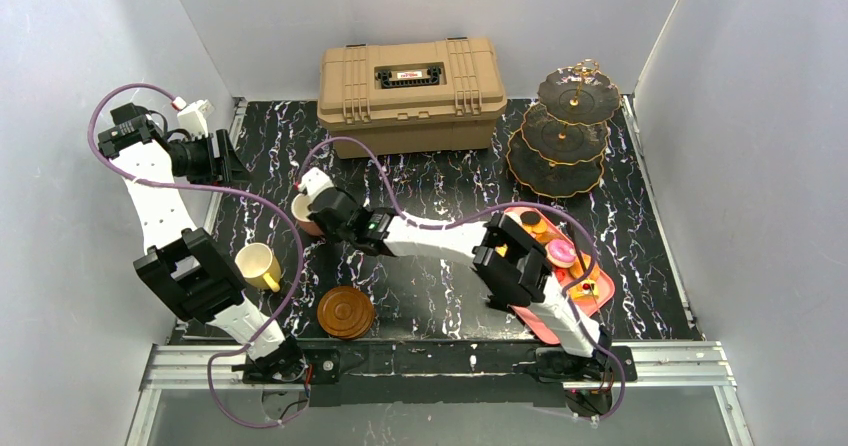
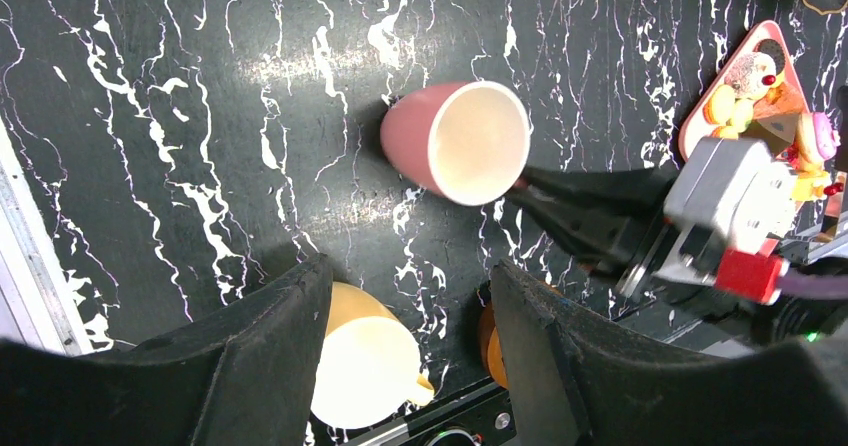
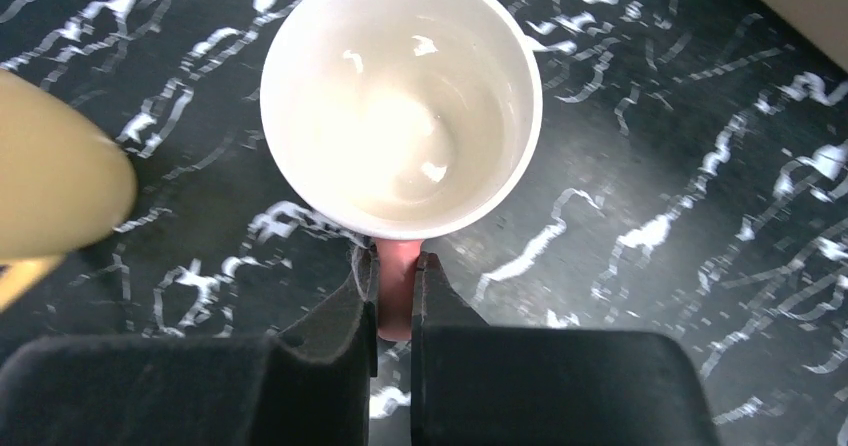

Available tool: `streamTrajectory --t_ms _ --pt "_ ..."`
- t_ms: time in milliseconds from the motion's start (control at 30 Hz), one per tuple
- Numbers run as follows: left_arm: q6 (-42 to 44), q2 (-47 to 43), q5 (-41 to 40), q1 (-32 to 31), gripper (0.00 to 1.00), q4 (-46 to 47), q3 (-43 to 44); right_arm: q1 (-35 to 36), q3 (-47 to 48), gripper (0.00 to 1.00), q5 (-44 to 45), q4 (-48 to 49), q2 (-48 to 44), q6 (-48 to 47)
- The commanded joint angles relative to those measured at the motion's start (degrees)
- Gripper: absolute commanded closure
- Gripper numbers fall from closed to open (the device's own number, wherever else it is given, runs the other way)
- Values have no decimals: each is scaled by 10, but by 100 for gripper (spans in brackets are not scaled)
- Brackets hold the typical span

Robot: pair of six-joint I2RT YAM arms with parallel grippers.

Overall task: Serve the afternoon tea
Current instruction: Move the cup to the center of the board.

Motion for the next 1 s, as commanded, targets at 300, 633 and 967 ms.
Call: streamTrajectory --t_ms 300,633,967 --pt "-13 -33 12 4 41 -18 13 10 88 30 3 4 30 34" --pt "-12 -41 15 5 39 -18 8 -66 17 2 10 -69 -149 40" --pt "-11 -42 21 5 39 -24 18 -293 31 2 108 -172 -327 3"
